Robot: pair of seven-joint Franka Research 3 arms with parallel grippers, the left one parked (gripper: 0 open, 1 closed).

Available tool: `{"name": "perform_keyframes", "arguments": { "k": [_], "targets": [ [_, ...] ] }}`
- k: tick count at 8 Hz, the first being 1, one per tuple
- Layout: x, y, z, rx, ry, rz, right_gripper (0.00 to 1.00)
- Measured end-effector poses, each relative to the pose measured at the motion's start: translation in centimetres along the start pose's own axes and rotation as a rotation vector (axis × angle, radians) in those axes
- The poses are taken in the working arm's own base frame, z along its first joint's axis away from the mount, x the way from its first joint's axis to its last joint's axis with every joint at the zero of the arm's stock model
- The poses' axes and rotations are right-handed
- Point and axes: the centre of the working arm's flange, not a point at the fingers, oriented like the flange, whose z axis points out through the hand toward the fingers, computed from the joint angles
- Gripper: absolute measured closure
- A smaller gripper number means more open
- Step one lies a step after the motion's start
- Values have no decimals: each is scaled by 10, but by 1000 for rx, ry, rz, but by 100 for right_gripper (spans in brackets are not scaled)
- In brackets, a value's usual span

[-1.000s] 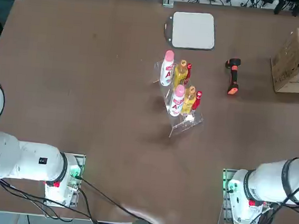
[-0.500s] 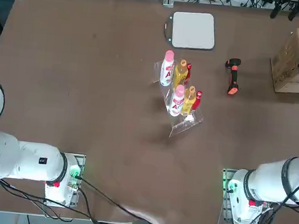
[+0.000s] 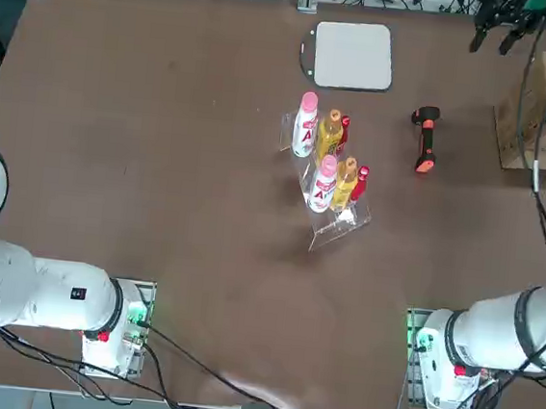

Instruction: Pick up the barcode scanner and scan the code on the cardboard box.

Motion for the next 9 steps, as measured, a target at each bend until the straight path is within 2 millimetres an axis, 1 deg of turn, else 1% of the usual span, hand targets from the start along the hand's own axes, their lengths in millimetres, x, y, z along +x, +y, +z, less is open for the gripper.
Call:
{"name": "perform_keyframes", "arguments": {
  "k": [1, 2, 3, 4, 5, 6, 8, 9],
  "targets": [
    [-6, -11, 39, -2, 56, -19, 0],
    [-18, -22, 87, -4, 102, -39, 0],
    [-35, -28, 136, -6, 138, -52, 0],
    [-55, -27, 177, -8, 149, -54, 0],
    [-69, -23, 204, -10, 139, -51, 0],
    [-75, -21, 216, -12, 125, -47, 0],
    [-76, -19, 229, -12, 107, -45, 0],
    [-76, -19, 239, -13, 96, -45, 0]
  ]
}}
